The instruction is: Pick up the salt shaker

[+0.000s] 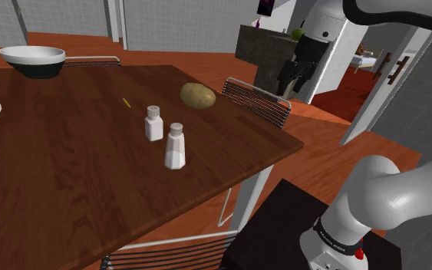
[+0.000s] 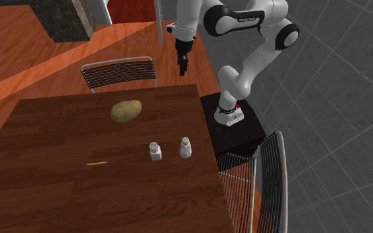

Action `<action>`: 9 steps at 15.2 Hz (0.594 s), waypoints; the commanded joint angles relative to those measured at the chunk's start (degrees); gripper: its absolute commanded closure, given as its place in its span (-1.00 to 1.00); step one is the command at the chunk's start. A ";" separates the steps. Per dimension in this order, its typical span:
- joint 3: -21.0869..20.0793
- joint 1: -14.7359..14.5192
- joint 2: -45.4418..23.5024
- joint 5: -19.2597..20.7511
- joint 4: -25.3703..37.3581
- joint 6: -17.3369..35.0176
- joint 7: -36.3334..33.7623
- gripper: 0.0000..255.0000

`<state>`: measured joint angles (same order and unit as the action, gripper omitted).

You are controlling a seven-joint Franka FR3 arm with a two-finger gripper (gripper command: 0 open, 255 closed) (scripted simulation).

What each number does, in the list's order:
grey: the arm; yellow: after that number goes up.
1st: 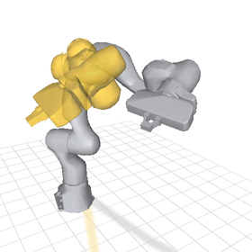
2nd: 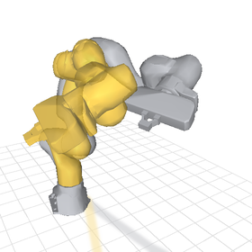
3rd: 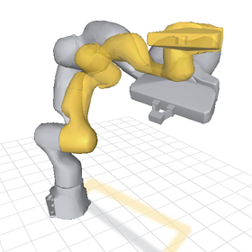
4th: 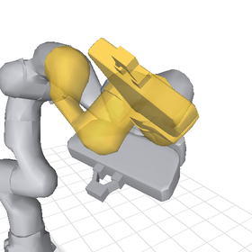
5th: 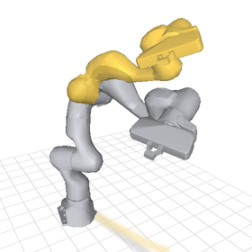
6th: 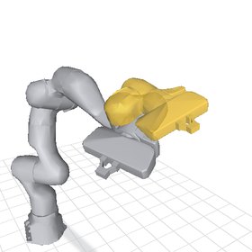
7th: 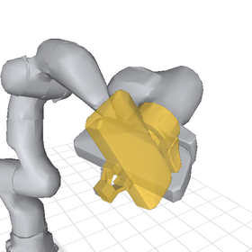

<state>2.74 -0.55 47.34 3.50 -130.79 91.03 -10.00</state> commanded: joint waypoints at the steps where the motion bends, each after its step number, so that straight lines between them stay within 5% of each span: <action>1: 0.00 0.00 0.00 0.00 0.00 0.00 0.00 -1.00; 9: -9.59 -2.69 -12.13 -4.84 8.61 -2.92 -9.80 -1.00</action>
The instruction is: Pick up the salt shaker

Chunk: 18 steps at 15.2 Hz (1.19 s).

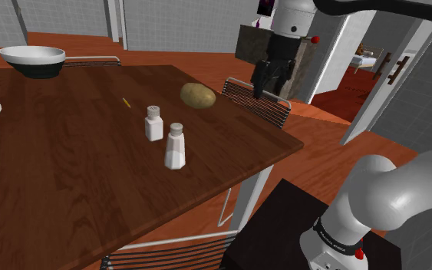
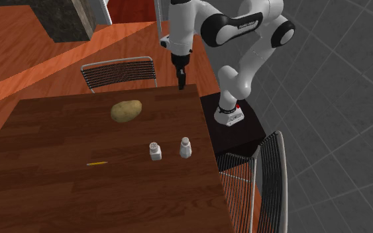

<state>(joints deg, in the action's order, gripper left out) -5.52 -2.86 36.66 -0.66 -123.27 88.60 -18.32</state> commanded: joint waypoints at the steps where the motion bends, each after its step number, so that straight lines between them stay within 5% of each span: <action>1: -2.45 -0.68 -3.18 -1.13 2.43 -0.88 -2.72 -1.00; 10: -11.95 -3.06 -20.87 -3.26 17.45 -5.10 -14.28 -1.00; 18: -18.92 -7.25 -40.57 -1.24 36.38 -10.96 -25.74 -1.00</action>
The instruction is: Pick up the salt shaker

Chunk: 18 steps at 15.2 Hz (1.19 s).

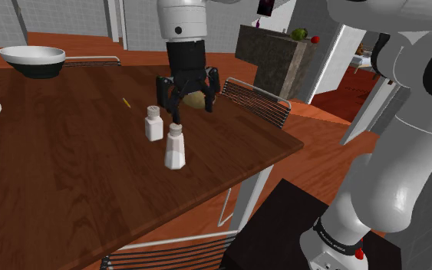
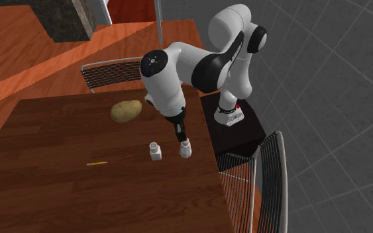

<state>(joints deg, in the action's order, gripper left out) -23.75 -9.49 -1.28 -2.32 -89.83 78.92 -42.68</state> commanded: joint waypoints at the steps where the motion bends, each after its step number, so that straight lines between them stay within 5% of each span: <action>1: -1.35 -1.51 -5.44 0.95 5.87 -2.28 -2.85 -1.00; 4: -2.46 -3.87 -11.76 2.24 12.82 -4.78 -5.92 -1.00; 13: -2.20 -3.21 -10.14 1.71 4.85 1.68 -5.06 -1.00; 14: -2.20 -3.19 -10.01 1.65 4.73 1.68 -5.05 1.00; 18: -2.21 -3.21 -10.07 1.67 4.75 1.71 -5.08 1.00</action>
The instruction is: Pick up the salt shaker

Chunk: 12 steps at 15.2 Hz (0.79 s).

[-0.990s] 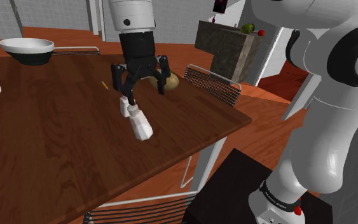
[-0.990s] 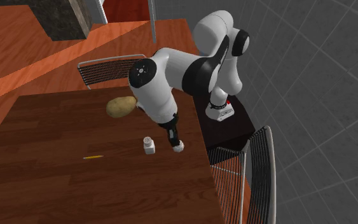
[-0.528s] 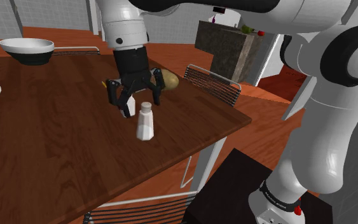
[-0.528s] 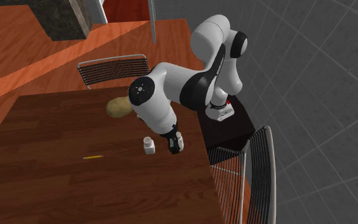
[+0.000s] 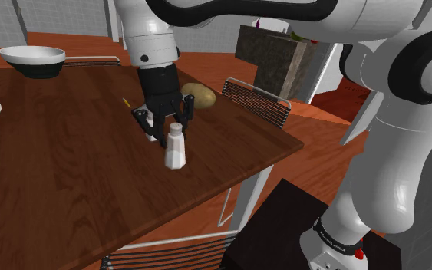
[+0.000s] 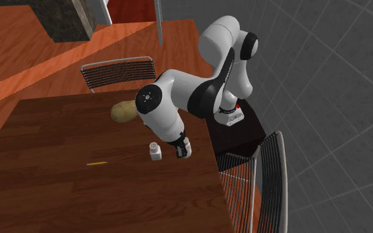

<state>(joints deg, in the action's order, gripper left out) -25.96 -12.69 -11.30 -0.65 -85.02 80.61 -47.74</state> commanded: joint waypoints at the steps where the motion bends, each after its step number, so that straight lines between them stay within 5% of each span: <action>1: 0.00 0.00 -0.04 0.00 -0.06 0.00 0.00 1.00; 12: -0.20 -0.62 -1.58 0.51 7.34 -5.95 -0.77 1.00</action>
<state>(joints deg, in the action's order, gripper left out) -26.09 -13.17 -12.69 -0.18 -78.83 75.66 -48.30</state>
